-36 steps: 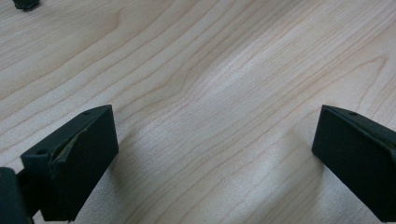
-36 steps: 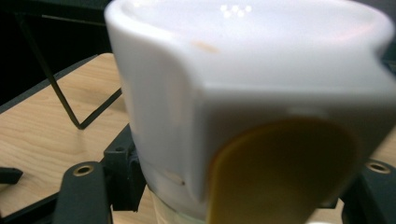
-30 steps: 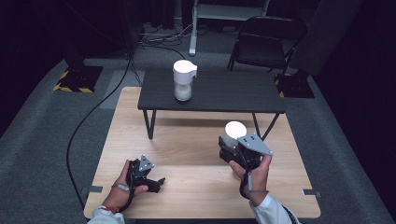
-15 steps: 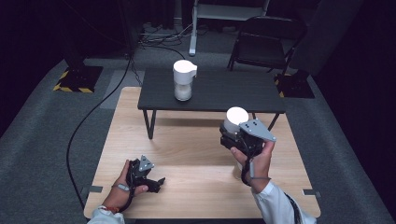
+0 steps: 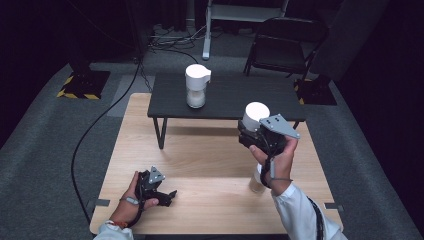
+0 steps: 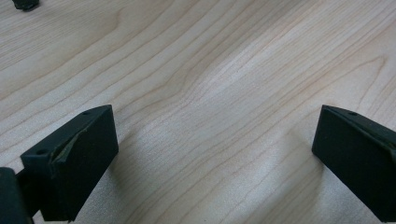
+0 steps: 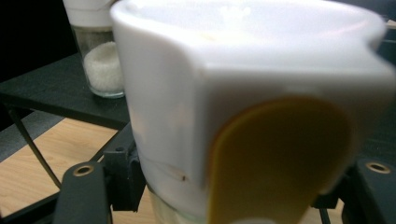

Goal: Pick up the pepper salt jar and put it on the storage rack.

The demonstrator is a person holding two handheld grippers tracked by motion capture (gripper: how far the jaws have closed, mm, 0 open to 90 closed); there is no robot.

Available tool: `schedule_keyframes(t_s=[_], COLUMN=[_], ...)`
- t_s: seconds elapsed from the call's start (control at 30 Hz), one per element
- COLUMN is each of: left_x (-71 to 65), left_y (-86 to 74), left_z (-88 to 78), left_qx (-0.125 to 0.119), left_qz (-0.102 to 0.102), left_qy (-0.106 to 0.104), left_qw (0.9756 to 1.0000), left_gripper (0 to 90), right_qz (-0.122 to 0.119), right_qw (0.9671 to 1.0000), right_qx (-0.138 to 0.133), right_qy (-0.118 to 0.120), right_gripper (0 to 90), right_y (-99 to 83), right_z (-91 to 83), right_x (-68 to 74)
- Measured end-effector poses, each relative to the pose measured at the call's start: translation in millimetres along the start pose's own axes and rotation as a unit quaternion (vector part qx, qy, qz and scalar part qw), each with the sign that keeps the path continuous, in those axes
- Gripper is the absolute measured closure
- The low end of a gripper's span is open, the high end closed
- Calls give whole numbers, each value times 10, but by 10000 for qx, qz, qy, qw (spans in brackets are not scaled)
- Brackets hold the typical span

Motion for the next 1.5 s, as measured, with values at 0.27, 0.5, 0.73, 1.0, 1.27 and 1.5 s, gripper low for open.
schedule_keyframes(t_s=[0.27,0.5,0.73,1.0,1.27,1.5], left_x=[1,2,3,3,3,3], left_y=[0,1,1,1,1,2], left_z=[0,0,-1,-1,0,-1], left_qx=[-1,2,5,5,3,6], left_qz=[3,12,15,14,14,14], left_qy=[-1,0,-2,-4,-4,-2], left_qw=[10000,10000,10000,10000,10000,10000], left_gripper=[1,1,1,1,1,1], right_qz=[-23,-46,-31,-20,3,-20], right_qw=[10000,9999,9999,9999,9998,9997], right_qx=[-77,-130,-135,-151,-192,-220], right_qy=[3,-21,45,24,-23,-40], right_gripper=[300,300,300,300,300,299], right_y=[108,191,250,296,322,355], right_z=[65,137,291,474,598,689], right_x=[8,24,15,25,32,50])
Point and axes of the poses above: each handheld gripper's, and its own axes: z roughly forward along the jaws, y roughly out of its top, x roughly to its left, the point moved 1 cm from there along z, roughly forward along the jaws, and after that the axes turned 12 degrees about -y, right-handed, at the moved point
